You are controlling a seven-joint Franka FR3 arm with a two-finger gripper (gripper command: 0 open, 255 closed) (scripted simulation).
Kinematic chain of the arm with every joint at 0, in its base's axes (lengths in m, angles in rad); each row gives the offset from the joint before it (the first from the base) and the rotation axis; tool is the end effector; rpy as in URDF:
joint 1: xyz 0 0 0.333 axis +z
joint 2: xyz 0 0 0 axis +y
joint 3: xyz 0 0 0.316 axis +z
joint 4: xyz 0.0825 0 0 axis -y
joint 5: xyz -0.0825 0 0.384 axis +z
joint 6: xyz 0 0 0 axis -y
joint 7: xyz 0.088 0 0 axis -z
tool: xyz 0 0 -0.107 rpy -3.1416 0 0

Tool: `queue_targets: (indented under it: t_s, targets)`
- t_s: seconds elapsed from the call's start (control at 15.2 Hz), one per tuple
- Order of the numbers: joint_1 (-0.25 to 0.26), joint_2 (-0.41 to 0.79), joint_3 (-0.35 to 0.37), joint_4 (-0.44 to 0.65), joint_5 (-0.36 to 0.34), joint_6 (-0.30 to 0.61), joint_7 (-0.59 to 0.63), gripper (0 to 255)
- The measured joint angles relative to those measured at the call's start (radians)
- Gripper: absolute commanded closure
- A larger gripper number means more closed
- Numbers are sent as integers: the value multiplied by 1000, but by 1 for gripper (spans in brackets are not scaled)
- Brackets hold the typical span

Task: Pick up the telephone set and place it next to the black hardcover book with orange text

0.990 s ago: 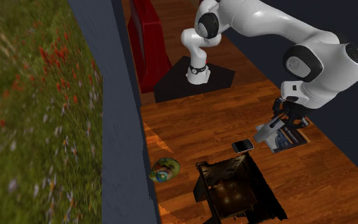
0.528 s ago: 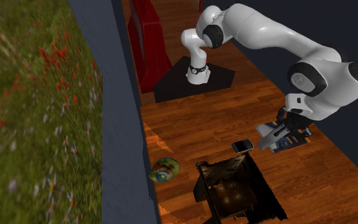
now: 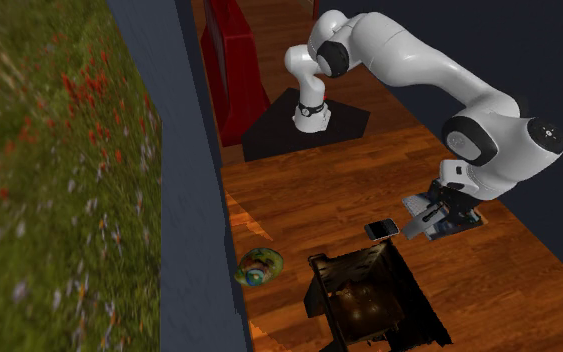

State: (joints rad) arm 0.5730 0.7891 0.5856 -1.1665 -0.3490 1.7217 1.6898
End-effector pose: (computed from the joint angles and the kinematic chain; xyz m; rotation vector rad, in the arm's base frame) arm 0.4280 0.5947 0.3606 2.9074 -0.8615 -0.1320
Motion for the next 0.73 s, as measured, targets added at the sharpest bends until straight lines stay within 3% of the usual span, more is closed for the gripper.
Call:
queue_targets:
  t_s: [0.53,0.59,0.73]
  targets:
    - [-2,9,-3,-17,-4,25,2,255]
    - [-2,9,-3,-17,-4,25,2,0]
    - [-2,9,-3,-17,-4,25,2,0]
